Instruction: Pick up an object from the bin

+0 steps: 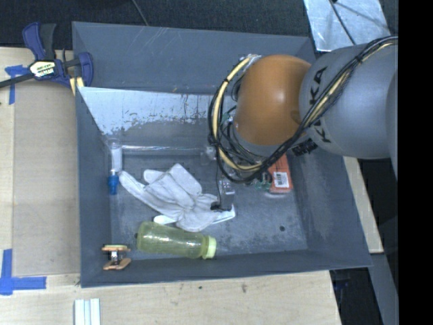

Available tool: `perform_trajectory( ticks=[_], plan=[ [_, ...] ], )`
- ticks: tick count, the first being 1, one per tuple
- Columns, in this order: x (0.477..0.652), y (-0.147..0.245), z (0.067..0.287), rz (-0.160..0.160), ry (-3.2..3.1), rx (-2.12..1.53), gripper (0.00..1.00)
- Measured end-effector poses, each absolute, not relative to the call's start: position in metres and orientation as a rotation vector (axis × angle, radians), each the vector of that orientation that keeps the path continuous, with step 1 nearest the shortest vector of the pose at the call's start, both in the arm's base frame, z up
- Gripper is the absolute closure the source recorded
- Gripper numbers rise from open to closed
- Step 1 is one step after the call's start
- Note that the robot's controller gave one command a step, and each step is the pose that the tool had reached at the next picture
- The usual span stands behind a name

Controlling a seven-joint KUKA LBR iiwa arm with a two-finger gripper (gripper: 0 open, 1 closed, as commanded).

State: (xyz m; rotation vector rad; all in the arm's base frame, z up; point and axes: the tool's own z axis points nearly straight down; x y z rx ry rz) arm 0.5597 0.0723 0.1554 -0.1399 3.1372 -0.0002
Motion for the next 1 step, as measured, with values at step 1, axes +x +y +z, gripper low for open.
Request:
perform_trajectory(
  ticks=[1],
  plan=[
    [0.5524, 0.0783, 0.0895, 0.0, 3.105, -0.429, 0.0]
  ],
)
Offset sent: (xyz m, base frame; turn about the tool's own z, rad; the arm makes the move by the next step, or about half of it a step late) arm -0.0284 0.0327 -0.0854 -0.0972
